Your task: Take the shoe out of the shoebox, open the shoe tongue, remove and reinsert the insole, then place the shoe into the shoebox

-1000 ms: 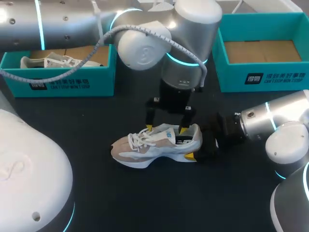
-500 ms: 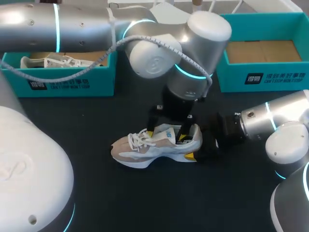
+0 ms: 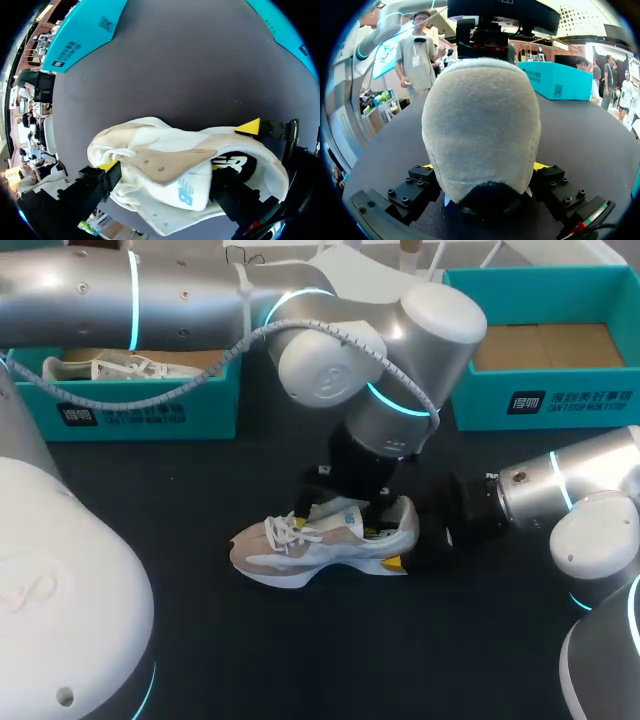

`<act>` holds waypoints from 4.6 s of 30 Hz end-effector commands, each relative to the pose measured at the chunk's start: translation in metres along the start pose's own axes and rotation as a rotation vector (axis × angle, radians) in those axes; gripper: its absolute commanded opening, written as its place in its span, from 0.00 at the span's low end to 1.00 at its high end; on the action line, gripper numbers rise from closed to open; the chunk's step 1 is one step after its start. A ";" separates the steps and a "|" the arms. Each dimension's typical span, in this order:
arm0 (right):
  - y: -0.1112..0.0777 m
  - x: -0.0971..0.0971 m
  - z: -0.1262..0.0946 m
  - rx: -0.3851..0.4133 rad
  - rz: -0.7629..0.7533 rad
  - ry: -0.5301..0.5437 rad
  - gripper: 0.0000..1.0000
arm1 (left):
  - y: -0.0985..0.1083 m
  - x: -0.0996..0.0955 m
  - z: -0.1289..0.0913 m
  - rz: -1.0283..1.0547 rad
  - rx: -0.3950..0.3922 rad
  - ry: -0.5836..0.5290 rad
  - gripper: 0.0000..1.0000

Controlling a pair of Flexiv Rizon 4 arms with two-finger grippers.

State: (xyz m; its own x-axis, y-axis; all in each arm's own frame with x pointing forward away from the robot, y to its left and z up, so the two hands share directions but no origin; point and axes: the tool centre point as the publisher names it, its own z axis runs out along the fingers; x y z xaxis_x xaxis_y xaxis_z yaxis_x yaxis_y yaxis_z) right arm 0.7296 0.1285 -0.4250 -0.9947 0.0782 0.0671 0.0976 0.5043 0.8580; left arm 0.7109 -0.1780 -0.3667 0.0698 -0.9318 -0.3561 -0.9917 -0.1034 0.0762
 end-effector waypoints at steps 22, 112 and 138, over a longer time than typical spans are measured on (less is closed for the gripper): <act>-0.002 -0.001 0.006 0.001 0.000 0.001 0.00 | 0.023 -0.059 -0.040 0.009 0.021 0.091 0.00; -0.002 -0.001 0.006 0.001 0.000 0.001 0.00 | 0.033 -0.069 -0.143 1.823 0.678 0.069 0.00; -0.002 -0.001 0.006 0.001 0.000 0.001 0.00 | 0.035 -0.067 -0.159 1.886 0.720 0.257 0.00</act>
State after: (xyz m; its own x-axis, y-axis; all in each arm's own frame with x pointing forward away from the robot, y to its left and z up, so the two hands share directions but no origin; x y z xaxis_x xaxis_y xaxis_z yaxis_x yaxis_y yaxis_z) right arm 0.7298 0.1290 -0.4251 -0.9947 0.0778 0.0672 0.0974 0.5043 0.8580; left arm 0.6889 -0.1849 -0.1897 -0.9620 0.2221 -0.1585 0.2380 0.9672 -0.0890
